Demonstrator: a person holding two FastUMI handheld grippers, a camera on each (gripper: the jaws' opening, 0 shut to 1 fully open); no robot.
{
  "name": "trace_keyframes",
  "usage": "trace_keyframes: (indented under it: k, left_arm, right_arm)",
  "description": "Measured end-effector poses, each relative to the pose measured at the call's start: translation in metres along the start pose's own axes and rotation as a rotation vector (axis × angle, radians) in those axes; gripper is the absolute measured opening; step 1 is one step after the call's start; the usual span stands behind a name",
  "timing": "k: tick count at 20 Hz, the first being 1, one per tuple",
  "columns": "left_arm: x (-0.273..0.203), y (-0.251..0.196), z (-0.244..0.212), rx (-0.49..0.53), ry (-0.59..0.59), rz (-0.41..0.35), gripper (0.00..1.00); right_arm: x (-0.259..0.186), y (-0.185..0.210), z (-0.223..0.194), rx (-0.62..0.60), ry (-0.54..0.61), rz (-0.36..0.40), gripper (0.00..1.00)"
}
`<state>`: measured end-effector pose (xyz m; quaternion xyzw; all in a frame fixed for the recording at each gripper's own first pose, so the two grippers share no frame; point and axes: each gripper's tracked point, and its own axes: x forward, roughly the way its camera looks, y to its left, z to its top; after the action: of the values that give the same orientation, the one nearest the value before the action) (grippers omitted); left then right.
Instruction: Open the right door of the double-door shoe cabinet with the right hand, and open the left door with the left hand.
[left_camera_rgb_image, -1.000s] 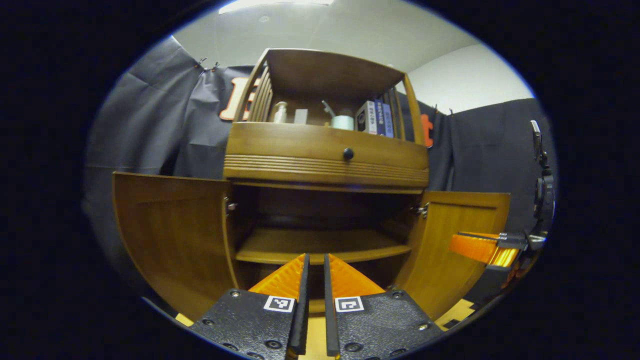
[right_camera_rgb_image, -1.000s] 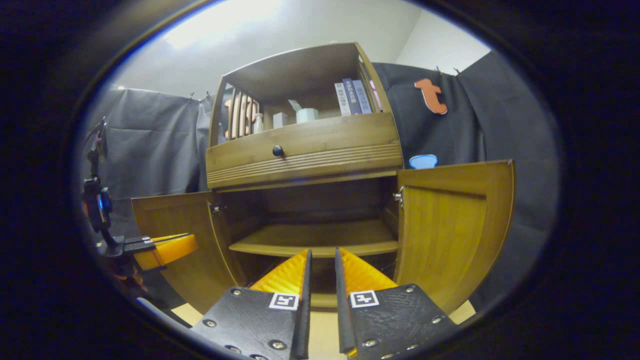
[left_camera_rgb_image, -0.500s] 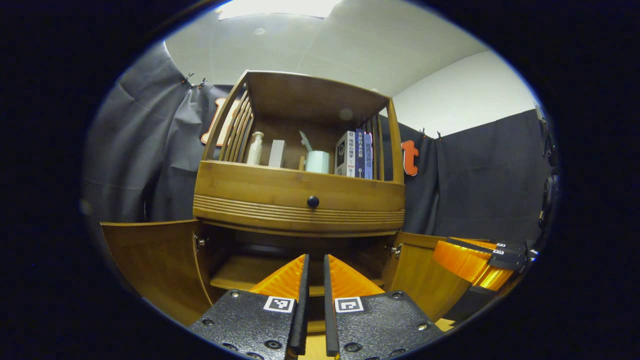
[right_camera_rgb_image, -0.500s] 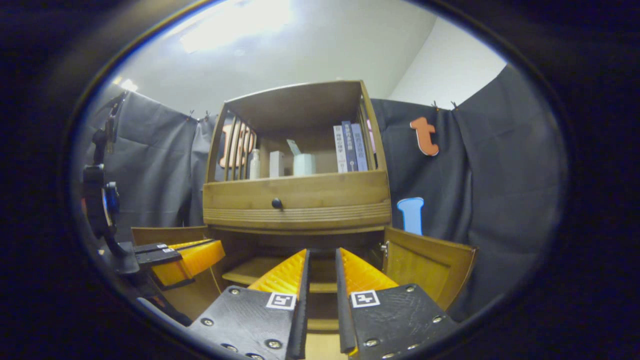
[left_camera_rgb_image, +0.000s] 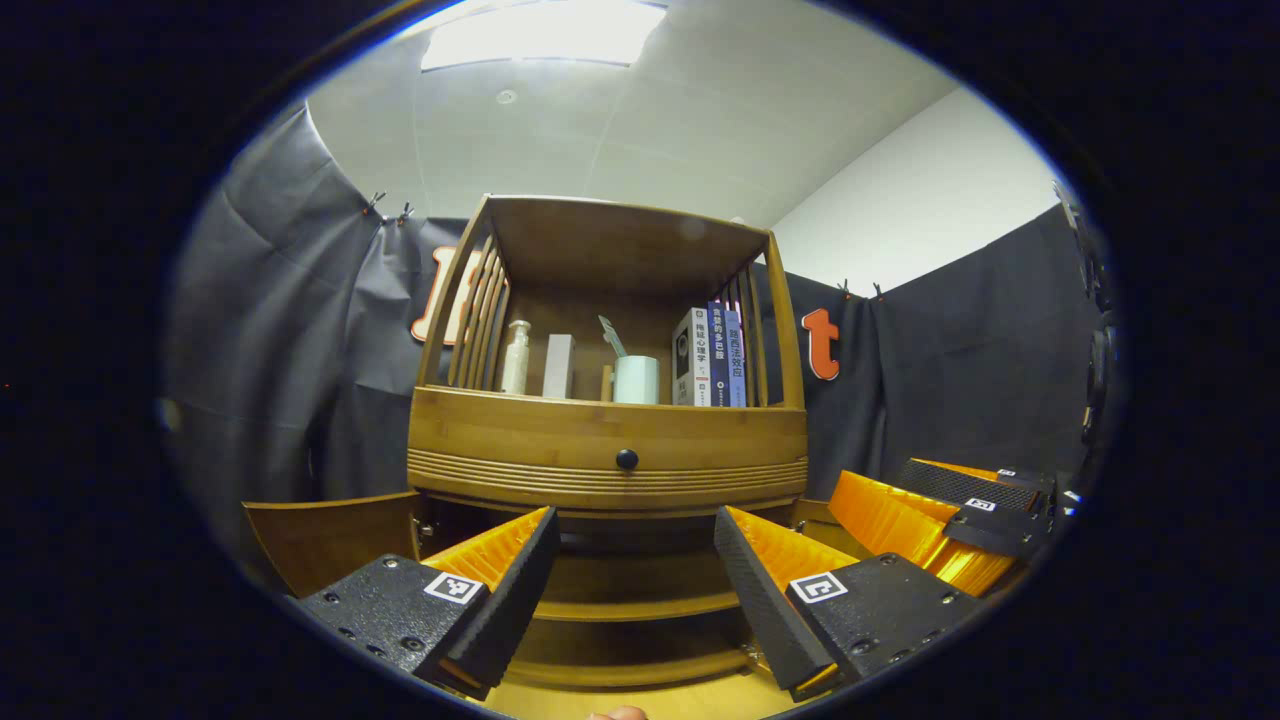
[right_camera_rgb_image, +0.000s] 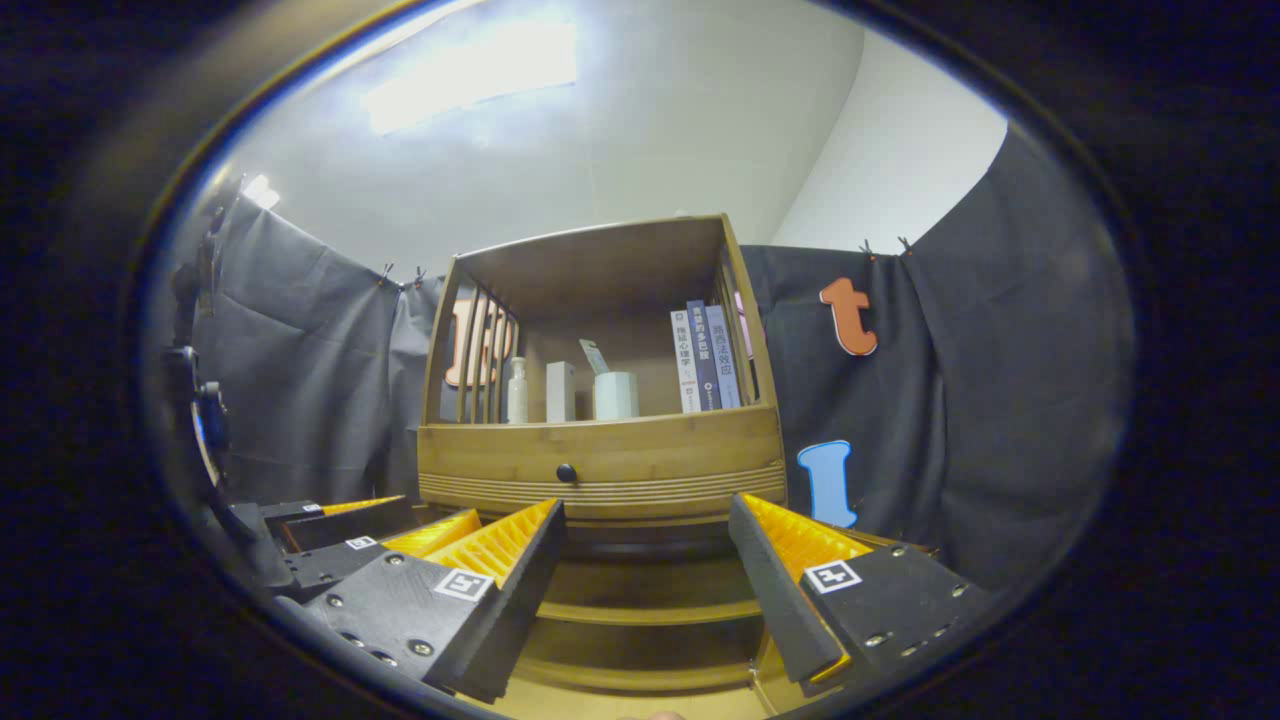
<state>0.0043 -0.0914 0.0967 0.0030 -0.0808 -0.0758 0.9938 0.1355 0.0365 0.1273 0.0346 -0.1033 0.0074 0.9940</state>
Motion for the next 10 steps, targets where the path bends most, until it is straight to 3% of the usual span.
trace_keyframes:
  k: [10]
  left_arm:
    - [-0.009,0.001,-0.001,-0.019,0.018,0.012,0.92]
  right_arm:
    - [-0.012,0.0,-0.003,0.006,0.023,-0.013,0.97]
